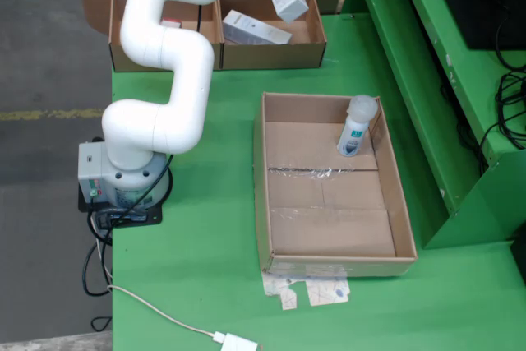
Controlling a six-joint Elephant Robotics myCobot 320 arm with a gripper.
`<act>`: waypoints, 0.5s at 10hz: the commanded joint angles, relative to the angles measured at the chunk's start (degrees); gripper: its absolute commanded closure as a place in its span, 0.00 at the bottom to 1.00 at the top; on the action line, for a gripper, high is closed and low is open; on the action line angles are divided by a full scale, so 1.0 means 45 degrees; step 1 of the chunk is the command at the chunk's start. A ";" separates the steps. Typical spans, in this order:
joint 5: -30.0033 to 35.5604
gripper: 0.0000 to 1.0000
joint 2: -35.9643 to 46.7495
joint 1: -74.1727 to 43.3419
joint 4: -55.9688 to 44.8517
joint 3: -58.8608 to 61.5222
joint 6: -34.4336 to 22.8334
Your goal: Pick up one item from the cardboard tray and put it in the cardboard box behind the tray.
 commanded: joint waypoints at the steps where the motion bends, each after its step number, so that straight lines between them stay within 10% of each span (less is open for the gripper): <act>1: -0.0170 1.00 0.0254 0.0413 0.2690 0.0351 -0.0443; 5: -0.0172 1.00 -0.0177 0.0420 0.2690 0.0351 -0.0220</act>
